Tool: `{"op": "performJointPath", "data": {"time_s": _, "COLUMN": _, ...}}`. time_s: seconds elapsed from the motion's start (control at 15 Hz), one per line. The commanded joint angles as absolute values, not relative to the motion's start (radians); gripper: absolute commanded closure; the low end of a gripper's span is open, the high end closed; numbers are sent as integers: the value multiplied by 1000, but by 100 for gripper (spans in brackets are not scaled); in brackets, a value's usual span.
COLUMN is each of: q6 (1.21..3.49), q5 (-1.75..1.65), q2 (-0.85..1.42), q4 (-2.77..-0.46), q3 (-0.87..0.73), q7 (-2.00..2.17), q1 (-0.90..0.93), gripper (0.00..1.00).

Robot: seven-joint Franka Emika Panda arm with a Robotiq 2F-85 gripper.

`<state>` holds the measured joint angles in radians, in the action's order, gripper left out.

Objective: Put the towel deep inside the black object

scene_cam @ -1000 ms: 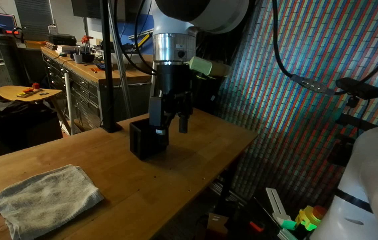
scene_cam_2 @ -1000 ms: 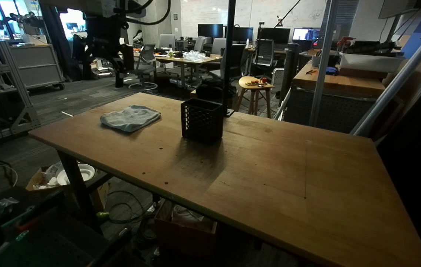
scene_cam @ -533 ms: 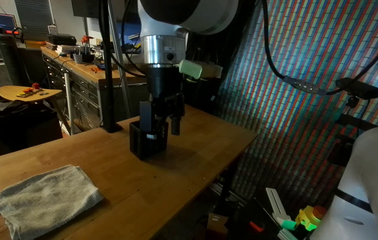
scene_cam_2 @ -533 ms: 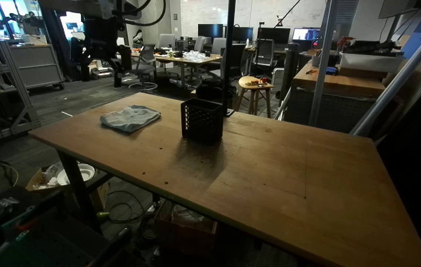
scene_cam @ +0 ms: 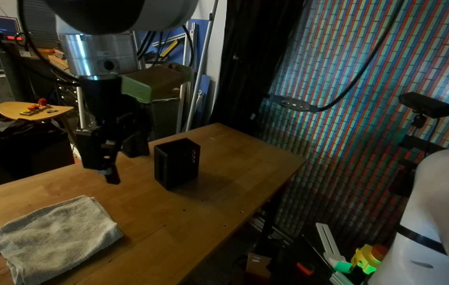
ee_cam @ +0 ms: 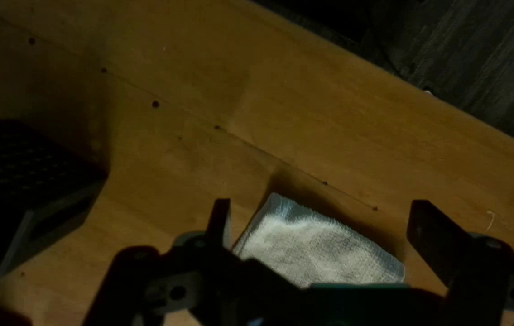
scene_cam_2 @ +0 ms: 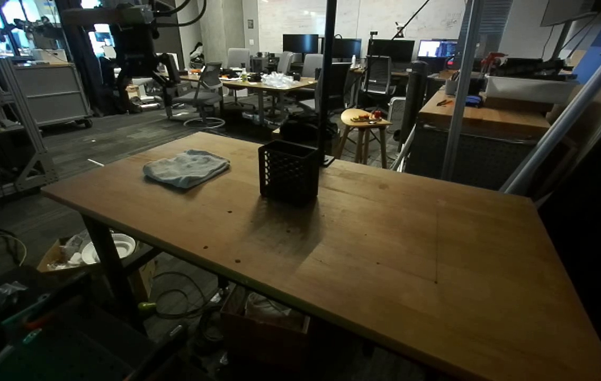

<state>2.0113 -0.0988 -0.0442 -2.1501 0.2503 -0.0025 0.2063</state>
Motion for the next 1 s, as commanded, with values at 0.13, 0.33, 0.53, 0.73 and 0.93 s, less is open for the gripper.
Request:
{"op": "performJointPath", "data": {"time_s": 0.13, "q6": 2081, "q5": -256, "q2": 205, "q4": -1873, "q3": 267, "q7": -1, "q1": 262, "gripper": 0}}
{"op": "performJointPath", "data": {"time_s": 0.33, "q6": 2152, "q5": -301, "q2": 309, "q4": -1781, "q3": 253, "q7": -35, "q1": 279, "gripper": 0}}
{"op": "performJointPath", "data": {"time_s": 0.53, "q6": 2237, "q5": -305, "q2": 387, "q4": -1734, "q3": 240, "q7": -81, "q1": 279, "gripper": 0}}
{"op": "performJointPath", "data": {"time_s": 0.73, "q6": 2294, "q5": -285, "q2": 451, "q4": -1711, "q3": 233, "q7": -145, "q1": 270, "gripper": 0}}
{"op": "performJointPath", "data": {"time_s": 0.93, "q6": 2337, "q5": -263, "q2": 513, "q4": -1696, "q3": 233, "q7": -213, "q1": 261, "gripper": 0}}
